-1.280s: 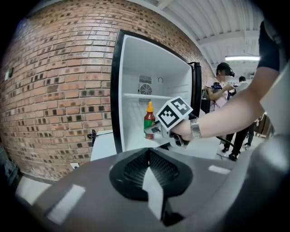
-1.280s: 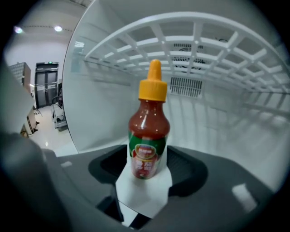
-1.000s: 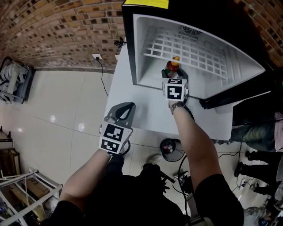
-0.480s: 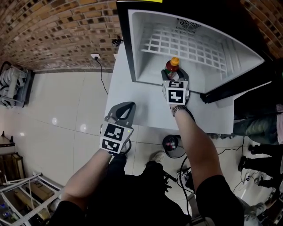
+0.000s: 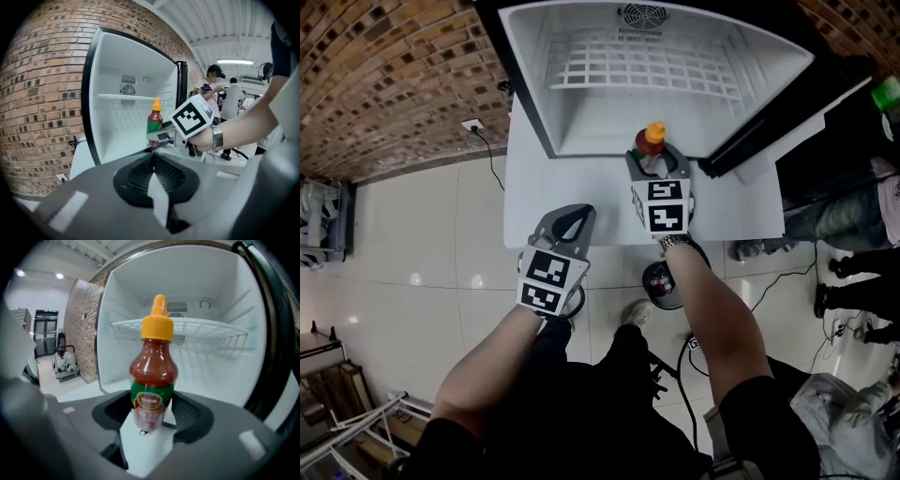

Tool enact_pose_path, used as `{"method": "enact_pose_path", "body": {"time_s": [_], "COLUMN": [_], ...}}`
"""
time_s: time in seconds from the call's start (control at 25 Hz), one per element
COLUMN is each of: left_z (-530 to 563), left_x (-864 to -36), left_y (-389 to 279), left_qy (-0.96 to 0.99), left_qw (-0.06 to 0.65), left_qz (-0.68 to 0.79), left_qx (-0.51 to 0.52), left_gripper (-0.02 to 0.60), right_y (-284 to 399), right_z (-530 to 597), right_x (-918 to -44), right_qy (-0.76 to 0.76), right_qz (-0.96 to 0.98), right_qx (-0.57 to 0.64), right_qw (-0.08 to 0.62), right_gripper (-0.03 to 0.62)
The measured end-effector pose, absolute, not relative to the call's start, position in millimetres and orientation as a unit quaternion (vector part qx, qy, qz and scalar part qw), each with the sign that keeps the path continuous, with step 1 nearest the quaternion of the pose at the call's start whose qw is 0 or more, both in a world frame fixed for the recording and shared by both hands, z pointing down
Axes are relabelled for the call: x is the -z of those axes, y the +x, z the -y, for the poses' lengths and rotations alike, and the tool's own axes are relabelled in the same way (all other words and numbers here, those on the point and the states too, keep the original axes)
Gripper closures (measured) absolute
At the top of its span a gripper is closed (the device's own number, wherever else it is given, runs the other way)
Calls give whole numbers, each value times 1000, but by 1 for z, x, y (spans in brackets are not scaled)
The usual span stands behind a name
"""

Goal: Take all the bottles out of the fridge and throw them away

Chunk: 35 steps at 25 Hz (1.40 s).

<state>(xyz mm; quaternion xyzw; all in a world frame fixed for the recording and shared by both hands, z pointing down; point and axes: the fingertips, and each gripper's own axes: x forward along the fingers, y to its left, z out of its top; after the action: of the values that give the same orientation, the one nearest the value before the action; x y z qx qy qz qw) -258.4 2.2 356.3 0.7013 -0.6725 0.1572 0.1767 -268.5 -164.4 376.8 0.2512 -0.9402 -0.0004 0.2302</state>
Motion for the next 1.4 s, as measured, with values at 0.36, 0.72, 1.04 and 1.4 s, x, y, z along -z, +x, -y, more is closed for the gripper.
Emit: {"method": "enact_pose_path", "body": {"time_s": [0.36,0.72,1.04,1.4], "left_z": [18,36,38,38], "left_x": [-359,-375,-420,-490], "left_y": [-178,-82,-3,49], "left_qy": [765,825,858,864], "left_qw": [165,161,174,200], "left_qz": [599,506,428,374], "left_qx": [-168,-192,-225,-273], "left_gripper": [578,578,578,578], "right_y": [-160,-37,63,128], "right_z": [137,107,84,54], "right_x": [-370,-396,-468,-604], "right_qy": [309,380,432,423], "right_qz": [926,895,855,817], "right_qx": [-25,-62,-110,-178], "right_qw": [216,226,264,350], "right_gripper": [324,324,324,324]}}
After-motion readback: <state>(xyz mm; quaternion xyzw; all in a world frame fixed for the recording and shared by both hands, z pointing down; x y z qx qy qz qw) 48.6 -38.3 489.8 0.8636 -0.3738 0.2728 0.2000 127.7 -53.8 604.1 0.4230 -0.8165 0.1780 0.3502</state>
